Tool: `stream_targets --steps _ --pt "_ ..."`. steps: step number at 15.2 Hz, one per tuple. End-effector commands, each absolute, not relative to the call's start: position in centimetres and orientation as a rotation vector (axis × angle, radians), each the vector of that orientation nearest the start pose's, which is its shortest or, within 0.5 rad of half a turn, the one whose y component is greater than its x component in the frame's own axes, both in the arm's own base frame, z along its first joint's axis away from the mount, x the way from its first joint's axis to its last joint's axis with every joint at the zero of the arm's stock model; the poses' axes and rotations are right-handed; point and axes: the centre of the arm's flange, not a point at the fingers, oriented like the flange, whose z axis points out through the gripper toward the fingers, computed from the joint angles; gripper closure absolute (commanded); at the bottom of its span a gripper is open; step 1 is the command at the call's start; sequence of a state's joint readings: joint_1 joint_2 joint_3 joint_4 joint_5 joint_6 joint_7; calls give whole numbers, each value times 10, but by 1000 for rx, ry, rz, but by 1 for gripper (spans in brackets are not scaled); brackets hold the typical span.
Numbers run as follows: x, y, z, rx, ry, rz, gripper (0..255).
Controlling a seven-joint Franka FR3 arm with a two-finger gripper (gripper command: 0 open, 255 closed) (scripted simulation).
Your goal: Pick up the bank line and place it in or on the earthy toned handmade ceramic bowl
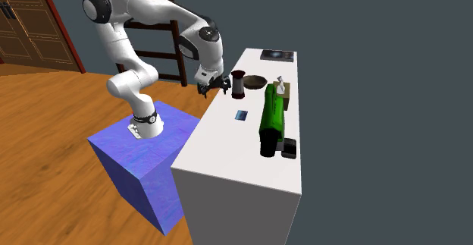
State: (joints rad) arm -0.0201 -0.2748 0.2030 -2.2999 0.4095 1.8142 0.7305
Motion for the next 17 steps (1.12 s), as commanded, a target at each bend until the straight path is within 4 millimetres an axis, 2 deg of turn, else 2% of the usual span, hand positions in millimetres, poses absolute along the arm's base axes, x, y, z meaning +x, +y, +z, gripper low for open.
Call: stream_targets --steps 1,10,11,17 --pt "445 126 426 -2643 1107 525 0" --pt "520 163 355 -2275 1522 666 0" --pt "524 164 351 -2252 1543 673 0" --pt "518 181 324 -2252 1543 673 0"
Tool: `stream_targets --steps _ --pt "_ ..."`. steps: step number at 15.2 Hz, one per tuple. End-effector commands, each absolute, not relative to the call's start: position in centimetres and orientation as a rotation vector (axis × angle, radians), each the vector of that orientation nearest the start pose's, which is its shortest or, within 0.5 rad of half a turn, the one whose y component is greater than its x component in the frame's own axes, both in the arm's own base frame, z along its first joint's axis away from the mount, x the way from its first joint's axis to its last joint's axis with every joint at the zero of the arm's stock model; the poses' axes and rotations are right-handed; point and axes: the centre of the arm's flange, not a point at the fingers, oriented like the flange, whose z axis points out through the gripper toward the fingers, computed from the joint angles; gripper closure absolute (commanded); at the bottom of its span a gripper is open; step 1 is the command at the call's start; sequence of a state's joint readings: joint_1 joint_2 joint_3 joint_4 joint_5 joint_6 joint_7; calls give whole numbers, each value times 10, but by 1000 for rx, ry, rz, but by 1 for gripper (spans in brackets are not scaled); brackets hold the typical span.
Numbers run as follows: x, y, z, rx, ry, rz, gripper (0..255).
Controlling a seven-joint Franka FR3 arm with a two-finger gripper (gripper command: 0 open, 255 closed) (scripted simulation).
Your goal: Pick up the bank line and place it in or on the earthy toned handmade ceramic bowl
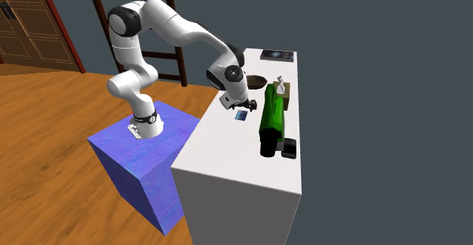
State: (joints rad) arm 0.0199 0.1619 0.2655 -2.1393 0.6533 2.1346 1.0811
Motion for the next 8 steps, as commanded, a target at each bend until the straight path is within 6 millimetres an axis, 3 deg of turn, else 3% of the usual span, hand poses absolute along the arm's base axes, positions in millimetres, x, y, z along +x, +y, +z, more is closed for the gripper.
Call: stream_targets --steps 1,8 --pt "517 183 320 -2252 1543 673 0" --pt "517 185 317 -2252 1543 673 0"
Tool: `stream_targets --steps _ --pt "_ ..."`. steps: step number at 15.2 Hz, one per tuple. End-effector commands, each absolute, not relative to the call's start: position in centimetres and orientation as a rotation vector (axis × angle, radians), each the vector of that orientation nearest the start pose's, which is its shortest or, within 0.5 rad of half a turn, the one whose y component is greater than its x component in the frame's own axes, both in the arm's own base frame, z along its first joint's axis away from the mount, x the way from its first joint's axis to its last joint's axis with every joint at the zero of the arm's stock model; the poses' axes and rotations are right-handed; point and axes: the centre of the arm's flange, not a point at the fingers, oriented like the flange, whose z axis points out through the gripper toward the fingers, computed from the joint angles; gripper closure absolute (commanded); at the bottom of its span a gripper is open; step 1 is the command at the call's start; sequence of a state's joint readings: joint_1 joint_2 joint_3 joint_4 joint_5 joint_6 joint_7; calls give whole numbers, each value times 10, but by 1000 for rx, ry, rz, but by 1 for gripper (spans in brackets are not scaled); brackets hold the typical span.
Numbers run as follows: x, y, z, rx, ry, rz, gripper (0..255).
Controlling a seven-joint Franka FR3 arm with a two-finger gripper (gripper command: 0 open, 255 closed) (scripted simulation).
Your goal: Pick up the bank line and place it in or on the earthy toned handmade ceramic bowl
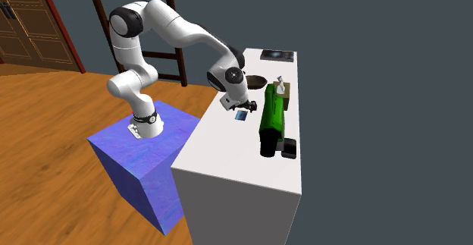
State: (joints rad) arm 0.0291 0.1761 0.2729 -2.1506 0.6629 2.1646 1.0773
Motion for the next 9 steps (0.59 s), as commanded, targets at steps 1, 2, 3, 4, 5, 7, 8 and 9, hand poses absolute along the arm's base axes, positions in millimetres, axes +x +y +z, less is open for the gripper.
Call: stream_targets --steps 1,2,3,4,5,7,8,9 --pt "517 185 317 -2252 1543 673 0" --pt "517 185 317 -2252 1543 673 255" --pt "517 185 317 -2252 1543 673 255" --pt "517 185 317 -2252 1543 673 255" --pt "517 185 317 -2252 1543 673 255" --pt "517 185 317 -2252 1543 673 255" --pt "517 185 317 -2252 1543 673 255" --pt "517 185 317 -2252 1543 673 255"
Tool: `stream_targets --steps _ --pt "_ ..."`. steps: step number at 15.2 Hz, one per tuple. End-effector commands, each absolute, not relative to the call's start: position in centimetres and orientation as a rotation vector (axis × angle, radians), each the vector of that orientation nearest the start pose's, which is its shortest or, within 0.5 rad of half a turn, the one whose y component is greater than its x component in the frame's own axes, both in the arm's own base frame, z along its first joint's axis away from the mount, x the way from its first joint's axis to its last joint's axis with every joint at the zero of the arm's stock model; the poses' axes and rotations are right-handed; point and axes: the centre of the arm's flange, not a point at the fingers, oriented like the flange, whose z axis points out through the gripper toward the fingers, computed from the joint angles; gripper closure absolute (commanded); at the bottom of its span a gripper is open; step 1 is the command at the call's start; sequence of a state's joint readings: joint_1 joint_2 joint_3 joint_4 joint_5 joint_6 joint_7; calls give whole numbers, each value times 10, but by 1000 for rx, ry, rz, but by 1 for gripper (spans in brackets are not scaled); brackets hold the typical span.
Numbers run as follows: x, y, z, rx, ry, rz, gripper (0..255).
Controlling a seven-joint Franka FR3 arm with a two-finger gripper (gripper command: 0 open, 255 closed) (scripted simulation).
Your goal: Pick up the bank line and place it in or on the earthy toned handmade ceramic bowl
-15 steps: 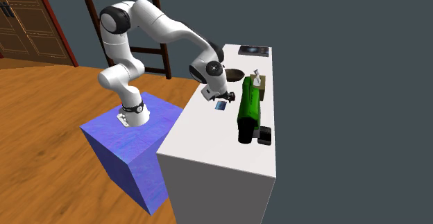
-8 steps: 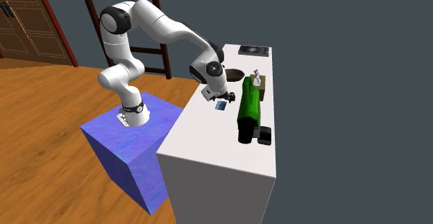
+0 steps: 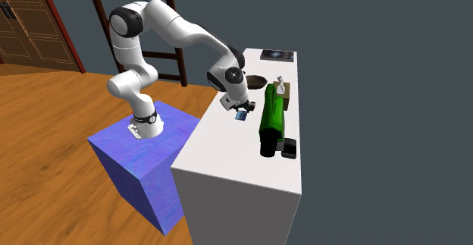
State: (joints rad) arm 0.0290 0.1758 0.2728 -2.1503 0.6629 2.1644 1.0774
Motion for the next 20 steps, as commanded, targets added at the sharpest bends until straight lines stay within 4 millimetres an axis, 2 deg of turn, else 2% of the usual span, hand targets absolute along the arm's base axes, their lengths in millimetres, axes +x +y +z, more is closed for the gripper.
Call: stream_targets --steps 1,2,20 --pt "517 185 317 -2252 1543 673 255" --pt "517 185 317 -2252 1543 673 255" --pt "517 185 412 -2252 1543 673 255"
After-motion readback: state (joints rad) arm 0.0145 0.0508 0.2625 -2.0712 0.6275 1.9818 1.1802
